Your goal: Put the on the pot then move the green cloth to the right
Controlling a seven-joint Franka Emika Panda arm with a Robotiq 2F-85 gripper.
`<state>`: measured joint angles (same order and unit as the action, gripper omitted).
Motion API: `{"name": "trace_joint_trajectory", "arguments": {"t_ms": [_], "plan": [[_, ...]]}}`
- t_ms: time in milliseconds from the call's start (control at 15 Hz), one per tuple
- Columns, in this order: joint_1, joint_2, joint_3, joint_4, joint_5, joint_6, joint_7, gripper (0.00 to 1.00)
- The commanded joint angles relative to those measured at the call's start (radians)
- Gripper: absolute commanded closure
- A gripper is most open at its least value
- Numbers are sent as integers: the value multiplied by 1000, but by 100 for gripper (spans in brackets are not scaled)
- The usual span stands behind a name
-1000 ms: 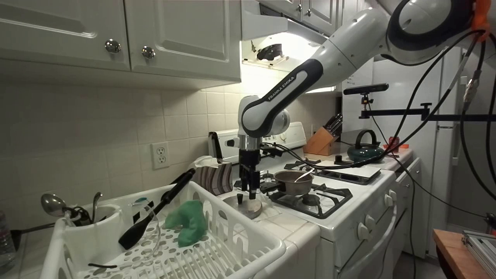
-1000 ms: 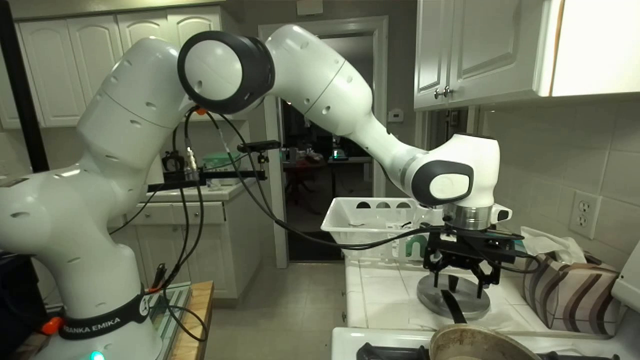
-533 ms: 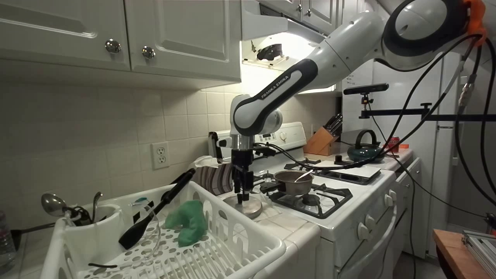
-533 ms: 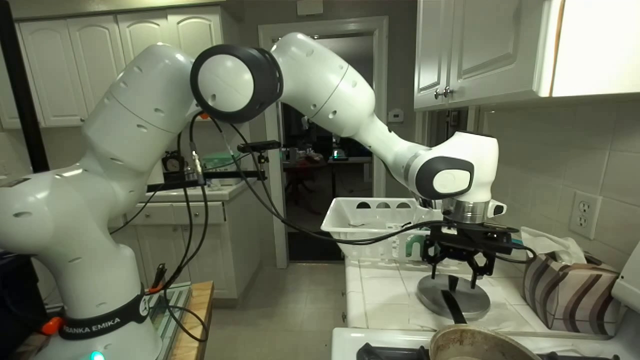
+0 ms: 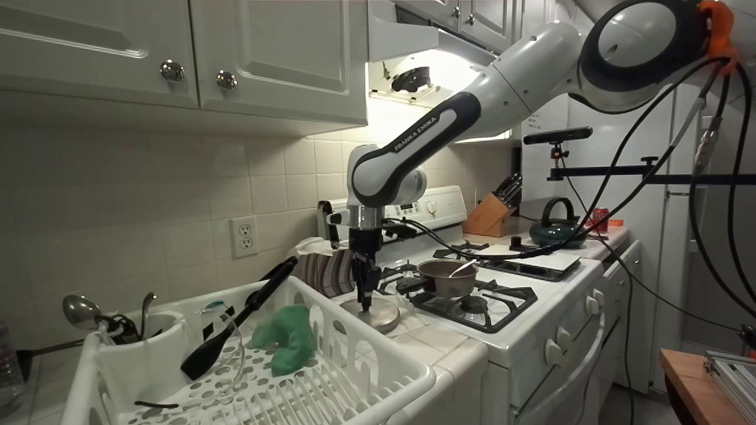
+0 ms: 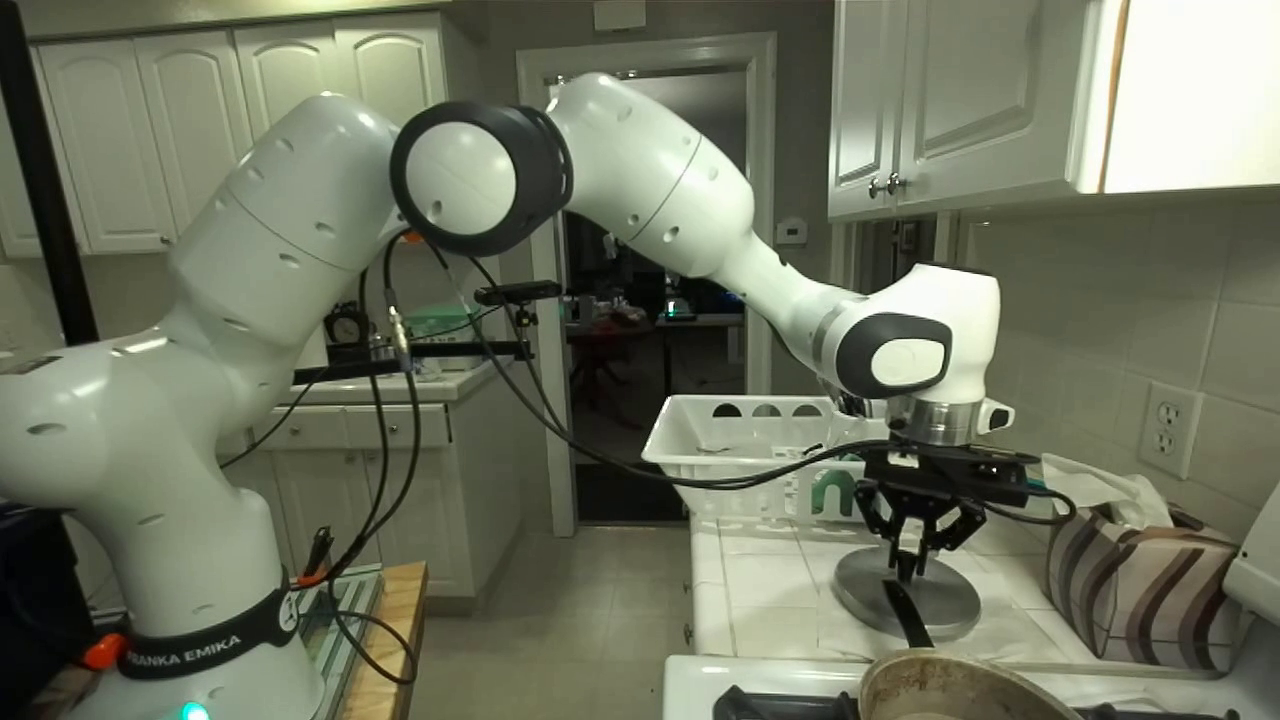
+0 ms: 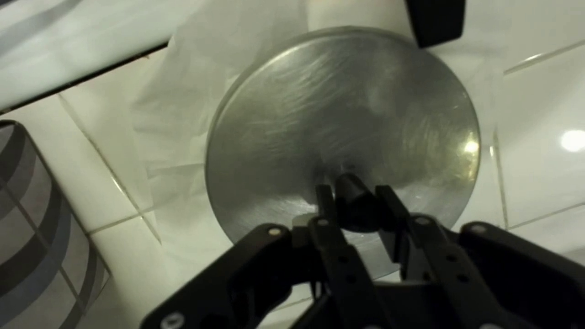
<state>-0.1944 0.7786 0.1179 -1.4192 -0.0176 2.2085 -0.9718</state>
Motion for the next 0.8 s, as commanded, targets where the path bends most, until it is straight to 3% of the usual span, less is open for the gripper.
{"name": "trace_joint_trajectory", "arguments": {"t_ms": [0, 67, 733], "plan": [[1, 26, 3, 48, 20, -31, -25, 97], [2, 21, 3, 44, 19, -32, -25, 94], [29, -189, 7, -173, 21, 39, -15, 94]]}}
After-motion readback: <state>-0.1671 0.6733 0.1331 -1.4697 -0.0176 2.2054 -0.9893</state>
